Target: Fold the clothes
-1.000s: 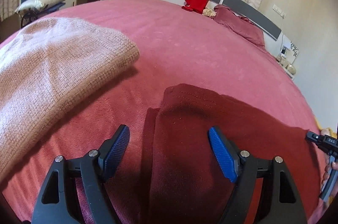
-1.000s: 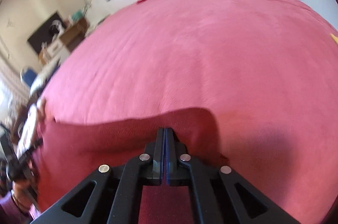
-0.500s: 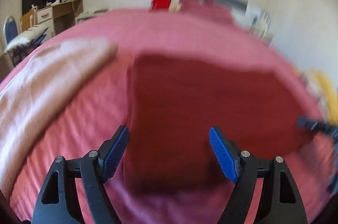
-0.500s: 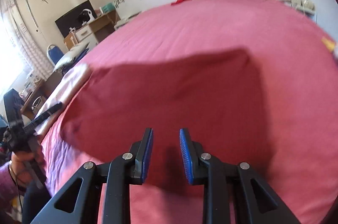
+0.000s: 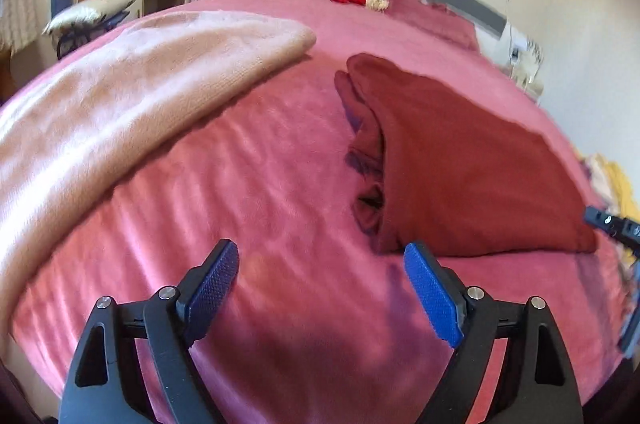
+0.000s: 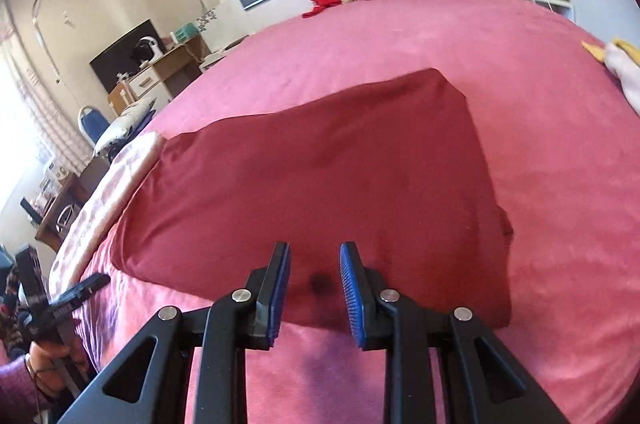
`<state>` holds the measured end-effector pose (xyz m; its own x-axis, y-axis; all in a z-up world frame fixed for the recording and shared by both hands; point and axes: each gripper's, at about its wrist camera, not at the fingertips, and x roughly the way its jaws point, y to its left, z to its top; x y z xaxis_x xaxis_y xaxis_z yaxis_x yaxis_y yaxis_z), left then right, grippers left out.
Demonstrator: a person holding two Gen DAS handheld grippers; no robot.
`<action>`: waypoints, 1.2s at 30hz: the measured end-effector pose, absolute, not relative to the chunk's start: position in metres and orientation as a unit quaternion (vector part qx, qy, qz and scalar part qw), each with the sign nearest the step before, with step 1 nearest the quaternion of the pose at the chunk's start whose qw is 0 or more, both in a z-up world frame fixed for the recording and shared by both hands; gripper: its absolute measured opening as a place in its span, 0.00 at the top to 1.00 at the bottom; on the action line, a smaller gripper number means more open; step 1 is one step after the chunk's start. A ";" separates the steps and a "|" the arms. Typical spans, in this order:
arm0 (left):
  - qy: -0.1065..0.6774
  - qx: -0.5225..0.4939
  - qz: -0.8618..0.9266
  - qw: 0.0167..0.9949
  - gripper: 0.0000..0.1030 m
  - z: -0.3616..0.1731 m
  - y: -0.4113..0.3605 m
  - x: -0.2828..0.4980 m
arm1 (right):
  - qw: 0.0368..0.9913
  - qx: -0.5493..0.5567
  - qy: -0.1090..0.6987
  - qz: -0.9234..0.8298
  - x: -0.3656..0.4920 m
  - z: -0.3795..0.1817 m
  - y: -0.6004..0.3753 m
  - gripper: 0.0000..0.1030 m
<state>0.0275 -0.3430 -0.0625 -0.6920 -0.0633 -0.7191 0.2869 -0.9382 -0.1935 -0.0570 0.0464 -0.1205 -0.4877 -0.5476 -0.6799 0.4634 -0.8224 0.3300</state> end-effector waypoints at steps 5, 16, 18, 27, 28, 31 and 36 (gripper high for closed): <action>0.046 0.427 -0.900 0.071 0.15 -0.068 -0.328 0.002 | 0.257 0.454 -0.011 -0.853 -0.072 -0.140 0.034 0.75; 0.194 0.386 -0.869 0.240 0.15 -0.062 -0.418 0.039 | 0.267 0.471 -0.056 -0.839 -0.080 -0.157 0.046 0.76; 0.218 0.359 -0.881 0.217 0.15 -0.054 -0.413 0.045 | 0.268 0.471 -0.065 -0.838 -0.079 -0.159 0.049 0.76; 0.095 0.358 -0.926 0.078 0.15 -0.039 -0.303 -0.026 | 0.266 0.470 -0.073 -0.838 -0.080 -0.160 0.048 0.76; 0.105 0.379 -0.913 0.108 0.15 -0.048 -0.307 -0.026 | 0.267 0.472 -0.071 -0.837 -0.081 -0.160 0.047 0.76; 0.187 0.386 -0.893 0.133 0.15 -0.072 -0.332 -0.003 | 0.269 0.475 -0.074 -0.834 -0.080 -0.160 0.049 0.76; 0.171 0.389 -0.895 0.136 0.14 -0.075 -0.326 0.011 | 0.276 0.465 -0.074 -0.838 -0.078 -0.162 0.051 0.75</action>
<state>0.0106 -0.3258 -0.0754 -0.6601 -0.1108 -0.7430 0.3771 -0.9043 -0.2002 -0.0780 0.0505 -0.1620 -0.4149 -0.5313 -0.7386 0.3944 -0.8366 0.3802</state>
